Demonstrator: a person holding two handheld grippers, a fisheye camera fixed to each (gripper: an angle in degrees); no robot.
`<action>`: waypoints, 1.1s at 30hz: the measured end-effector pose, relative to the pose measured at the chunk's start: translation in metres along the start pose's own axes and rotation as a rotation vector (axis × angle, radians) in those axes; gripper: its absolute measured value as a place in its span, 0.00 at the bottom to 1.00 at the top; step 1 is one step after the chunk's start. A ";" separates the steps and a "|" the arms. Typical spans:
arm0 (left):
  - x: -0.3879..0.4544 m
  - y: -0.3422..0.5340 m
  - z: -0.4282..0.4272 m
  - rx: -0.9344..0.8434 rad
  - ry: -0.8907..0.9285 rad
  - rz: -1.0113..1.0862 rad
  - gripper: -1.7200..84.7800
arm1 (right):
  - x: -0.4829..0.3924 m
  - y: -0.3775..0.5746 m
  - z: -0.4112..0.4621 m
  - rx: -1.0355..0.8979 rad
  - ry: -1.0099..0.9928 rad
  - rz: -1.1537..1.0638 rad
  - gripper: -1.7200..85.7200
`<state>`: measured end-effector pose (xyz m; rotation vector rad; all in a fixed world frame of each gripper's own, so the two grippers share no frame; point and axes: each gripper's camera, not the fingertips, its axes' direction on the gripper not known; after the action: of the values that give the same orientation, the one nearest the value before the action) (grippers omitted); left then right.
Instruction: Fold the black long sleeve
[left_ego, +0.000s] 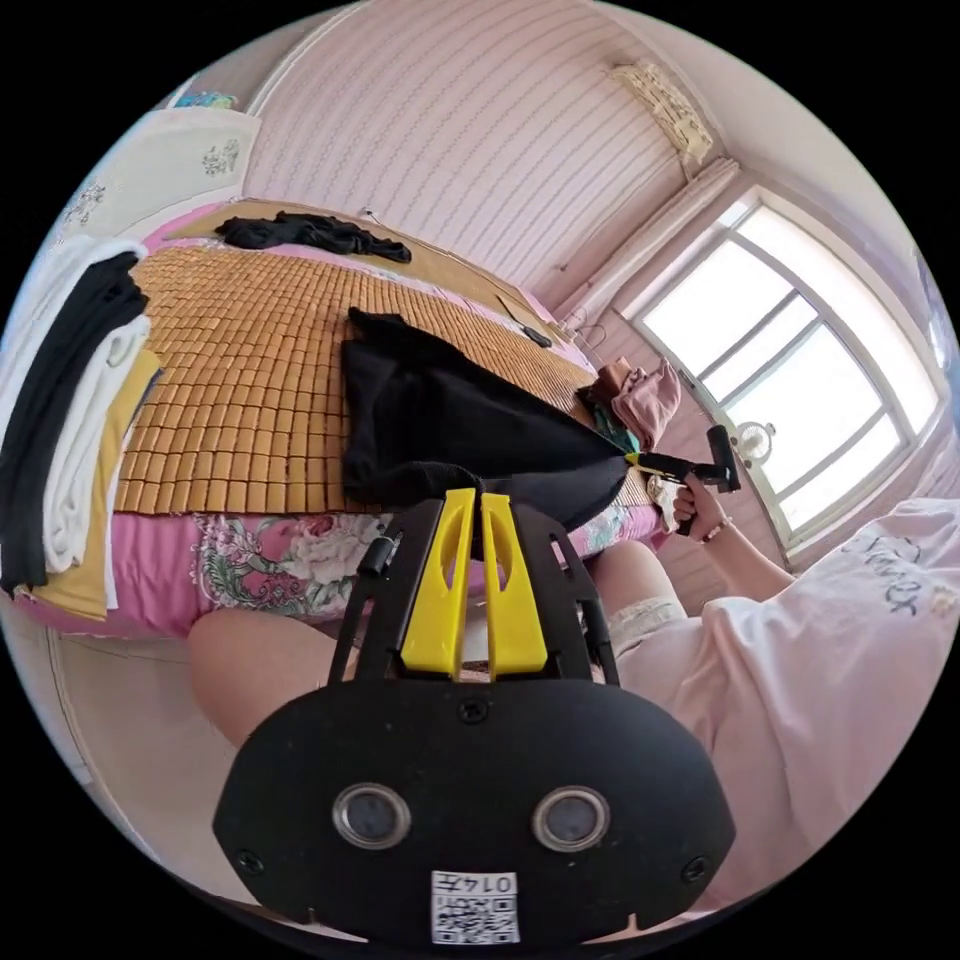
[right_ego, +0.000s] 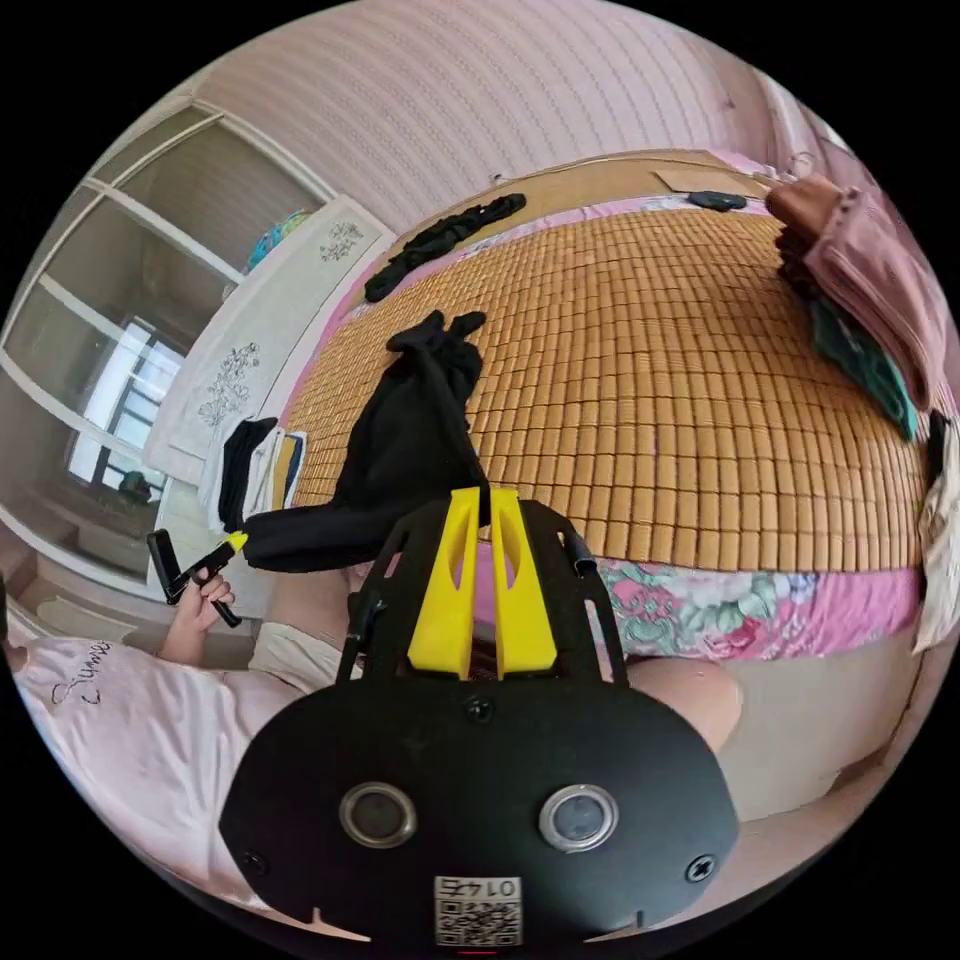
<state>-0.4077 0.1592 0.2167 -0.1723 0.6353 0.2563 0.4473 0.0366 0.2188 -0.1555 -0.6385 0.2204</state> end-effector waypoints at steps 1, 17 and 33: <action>0.001 -0.001 0.011 -0.032 0.021 0.005 0.01 | 0.023 0.012 0.002 -0.032 0.012 0.077 0.03; 0.003 -0.048 0.026 -0.056 0.049 -0.089 0.01 | 0.051 0.012 0.018 -0.081 -0.036 0.106 0.03; 0.024 -0.112 0.103 -0.147 -0.306 0.020 0.12 | 0.054 0.018 0.070 -0.238 0.159 0.071 0.03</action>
<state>-0.2990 0.0814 0.2927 -0.2620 0.3144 0.3409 0.4445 0.0733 0.3015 -0.4217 -0.4995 0.1980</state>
